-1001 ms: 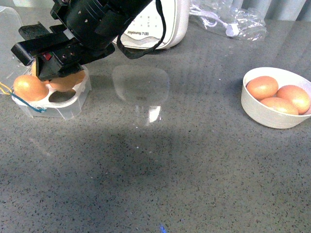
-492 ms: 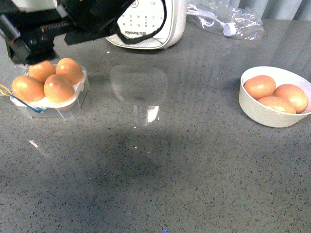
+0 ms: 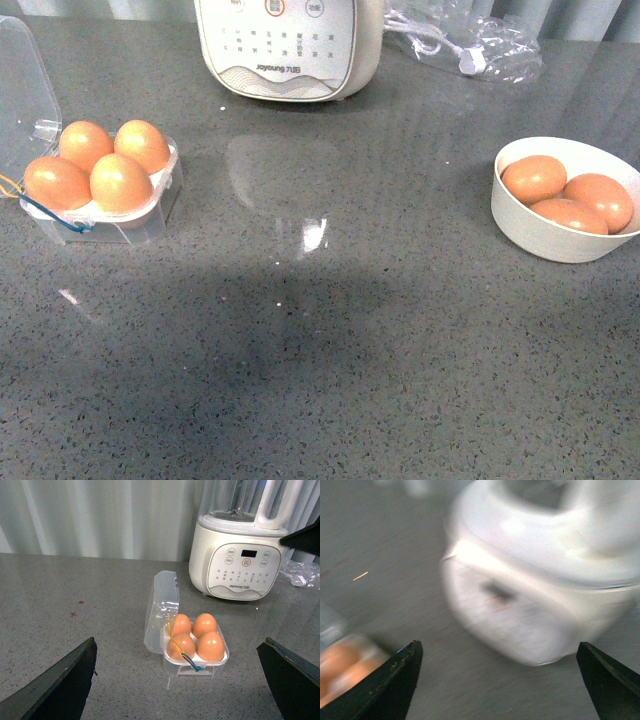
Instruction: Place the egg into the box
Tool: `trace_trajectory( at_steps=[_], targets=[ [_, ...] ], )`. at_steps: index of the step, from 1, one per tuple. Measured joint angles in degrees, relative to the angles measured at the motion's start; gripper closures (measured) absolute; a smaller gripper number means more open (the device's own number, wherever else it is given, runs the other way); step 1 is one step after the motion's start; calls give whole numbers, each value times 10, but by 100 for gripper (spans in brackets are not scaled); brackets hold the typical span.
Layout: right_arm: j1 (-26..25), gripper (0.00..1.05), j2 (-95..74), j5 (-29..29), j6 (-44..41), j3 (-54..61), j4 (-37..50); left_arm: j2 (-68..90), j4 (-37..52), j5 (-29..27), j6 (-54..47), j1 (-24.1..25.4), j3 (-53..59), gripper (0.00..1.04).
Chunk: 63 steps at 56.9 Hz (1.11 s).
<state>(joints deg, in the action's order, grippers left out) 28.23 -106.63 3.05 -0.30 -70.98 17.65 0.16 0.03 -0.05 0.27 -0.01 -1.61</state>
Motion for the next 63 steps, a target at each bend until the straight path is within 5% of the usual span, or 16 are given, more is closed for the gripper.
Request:
trace_trajectory(
  at_steps=[4,8,15,30,63],
  targets=[
    [-12,26,23,136,0,86,149,0,0,1,0,0,0,7],
    [-28,36,56,197,1,170,255,0,0,0,0,0,0,7],
    [-66,56,133,184,1,290,347,0,0,0,0,0,0,7],
    [-132,102,263,112,-1,479,385,0,0,0,0,0,0,7],
    [-228,102,488,22,1,667,356,0,0,0,0,0,0,7]
  ],
)
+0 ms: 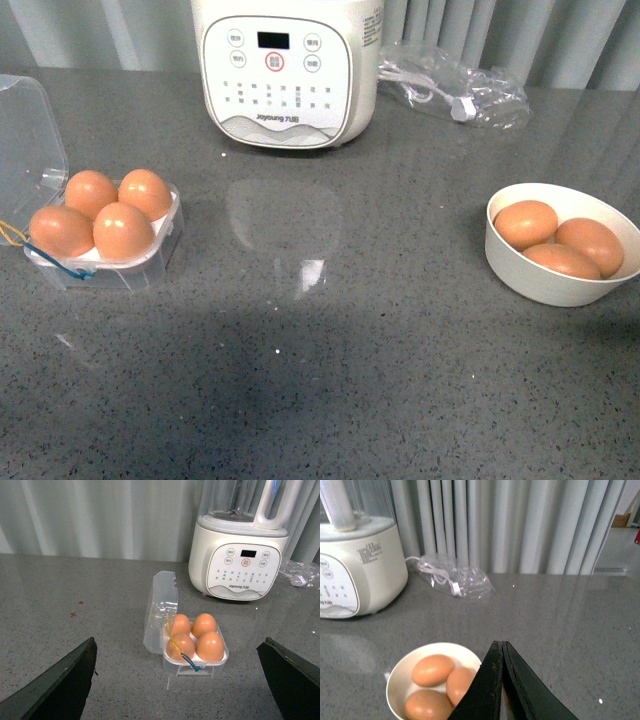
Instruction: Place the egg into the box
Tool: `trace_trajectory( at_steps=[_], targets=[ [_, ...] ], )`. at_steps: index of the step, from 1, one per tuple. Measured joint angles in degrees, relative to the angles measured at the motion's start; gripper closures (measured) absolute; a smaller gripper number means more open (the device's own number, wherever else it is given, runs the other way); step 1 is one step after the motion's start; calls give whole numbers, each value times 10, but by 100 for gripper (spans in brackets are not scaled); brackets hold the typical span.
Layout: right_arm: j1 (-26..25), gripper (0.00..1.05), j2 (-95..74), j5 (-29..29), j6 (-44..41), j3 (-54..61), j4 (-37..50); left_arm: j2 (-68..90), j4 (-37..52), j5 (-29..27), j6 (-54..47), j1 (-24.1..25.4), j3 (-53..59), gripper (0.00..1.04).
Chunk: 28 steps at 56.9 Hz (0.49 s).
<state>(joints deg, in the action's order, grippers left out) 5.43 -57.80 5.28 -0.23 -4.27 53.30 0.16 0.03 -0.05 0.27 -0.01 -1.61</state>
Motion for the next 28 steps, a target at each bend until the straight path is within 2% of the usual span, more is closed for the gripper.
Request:
trace_trajectory(
  at_steps=[3,7,13,28],
  targets=[
    [-5,102,14,-5,0,11,-13,0,0,0,0,0,0,7],
    [-34,102,46,-46,0,20,-38,0,0,0,0,0,0,7],
    [-52,102,96,-49,0,28,-76,0,0,0,0,0,0,7],
    [-53,102,213,-52,0,38,-177,0,0,0,0,0,0,7]
  ],
)
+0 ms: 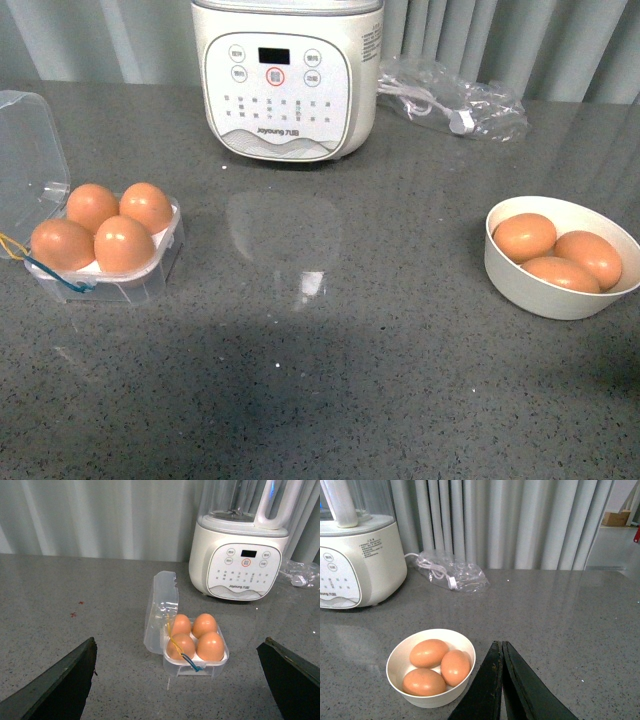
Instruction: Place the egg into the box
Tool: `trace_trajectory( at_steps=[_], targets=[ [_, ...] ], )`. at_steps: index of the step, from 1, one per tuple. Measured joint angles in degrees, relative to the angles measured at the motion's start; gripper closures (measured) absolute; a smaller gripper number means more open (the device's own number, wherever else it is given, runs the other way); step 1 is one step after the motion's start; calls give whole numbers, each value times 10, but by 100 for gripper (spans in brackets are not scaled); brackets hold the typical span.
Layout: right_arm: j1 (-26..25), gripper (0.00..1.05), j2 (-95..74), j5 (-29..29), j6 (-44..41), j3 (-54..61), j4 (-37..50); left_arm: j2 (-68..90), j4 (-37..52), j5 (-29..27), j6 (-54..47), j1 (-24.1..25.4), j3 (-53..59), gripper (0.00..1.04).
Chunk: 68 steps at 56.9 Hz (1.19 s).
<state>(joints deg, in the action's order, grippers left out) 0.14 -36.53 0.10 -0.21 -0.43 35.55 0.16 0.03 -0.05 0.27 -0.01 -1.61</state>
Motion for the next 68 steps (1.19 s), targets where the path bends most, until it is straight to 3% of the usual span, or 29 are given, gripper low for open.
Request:
trace_trajectory(
  at_steps=[31,57,63,68],
  targets=[
    [0,102,186,0,0,2,-174,0,0,0,0,0,0,7],
    [0,102,268,0,0,2,-257,0,0,0,0,0,0,7],
    [0,102,340,-2,0,2,-348,0,0,0,0,0,0,7],
    [0,102,362,-2,0,2,-352,0,0,0,0,0,0,7]
  ],
)
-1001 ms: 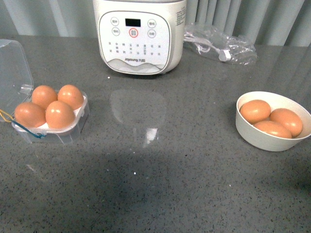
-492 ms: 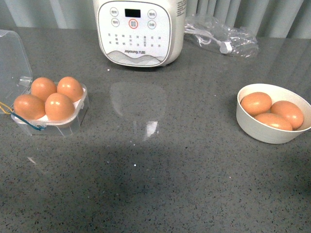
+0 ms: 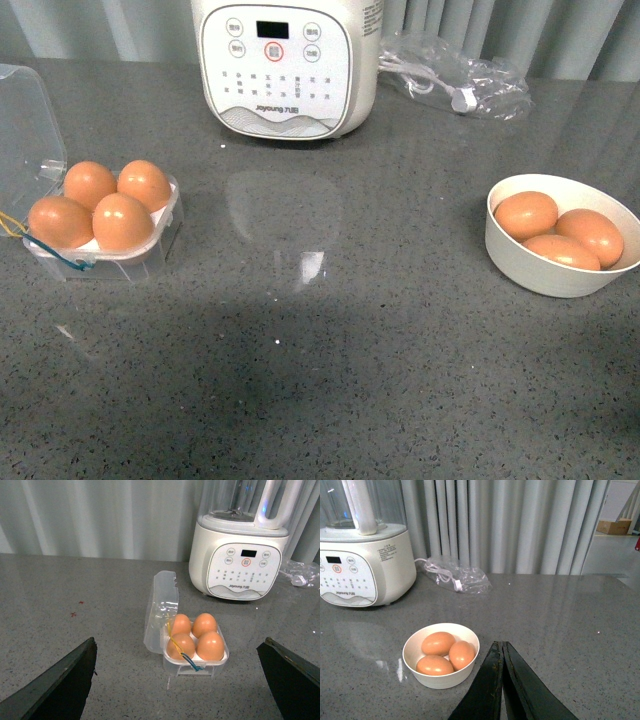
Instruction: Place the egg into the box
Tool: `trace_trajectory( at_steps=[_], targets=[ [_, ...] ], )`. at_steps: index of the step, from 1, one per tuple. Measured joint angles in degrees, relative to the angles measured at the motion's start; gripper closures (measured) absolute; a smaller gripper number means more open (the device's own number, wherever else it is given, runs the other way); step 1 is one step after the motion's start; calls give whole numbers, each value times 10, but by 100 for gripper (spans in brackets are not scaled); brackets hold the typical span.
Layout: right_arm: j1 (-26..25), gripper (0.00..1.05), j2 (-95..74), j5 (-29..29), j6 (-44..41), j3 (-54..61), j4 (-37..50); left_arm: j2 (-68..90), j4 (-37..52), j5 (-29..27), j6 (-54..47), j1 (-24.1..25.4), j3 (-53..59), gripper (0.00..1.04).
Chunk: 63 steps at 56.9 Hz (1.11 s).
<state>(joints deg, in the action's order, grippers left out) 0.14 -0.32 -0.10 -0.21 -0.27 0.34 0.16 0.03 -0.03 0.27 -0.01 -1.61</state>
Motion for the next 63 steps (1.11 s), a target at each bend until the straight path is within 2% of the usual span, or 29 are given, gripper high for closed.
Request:
trace_trajectory(
  at_steps=[9,11,19,20,22,25,29,34,36,42,46,53,63],
  targets=[
    [0,101,0,0,0,0,-3,0,0,0,0,0,0,7],
    [0,97,1,0,0,0,-3,0,0,0,0,0,0,7],
    [0,71,1,0,0,0,-3,0,0,0,0,0,0,7],
    [0,67,1,0,0,0,-3,3,-3,-13,3,-4,-1,7],
    [0,60,1,0,0,0,-3,23,-25,-85,26,-25,-7,7],
    [0,48,1,0,0,0,-3,101,-17,-183,80,-29,-22,7],
    [0,32,1,0,0,0,-3,225,47,-189,131,11,-48,7],
    [0,11,1,0,0,0,-3,386,134,-162,158,87,-114,7],
    [0,5,1,0,0,0,-3,437,156,-151,166,110,-138,7],
    [0,8,1,0,0,0,-3,578,224,-154,165,143,-196,7],
    [0,7,1,0,0,0,-3,673,255,-160,165,148,-236,7],
    [0,7,1,0,0,0,-3,822,293,-178,168,127,-311,7],
    [0,7,1,0,0,0,-3,912,285,-185,183,107,-385,7]
  ],
)
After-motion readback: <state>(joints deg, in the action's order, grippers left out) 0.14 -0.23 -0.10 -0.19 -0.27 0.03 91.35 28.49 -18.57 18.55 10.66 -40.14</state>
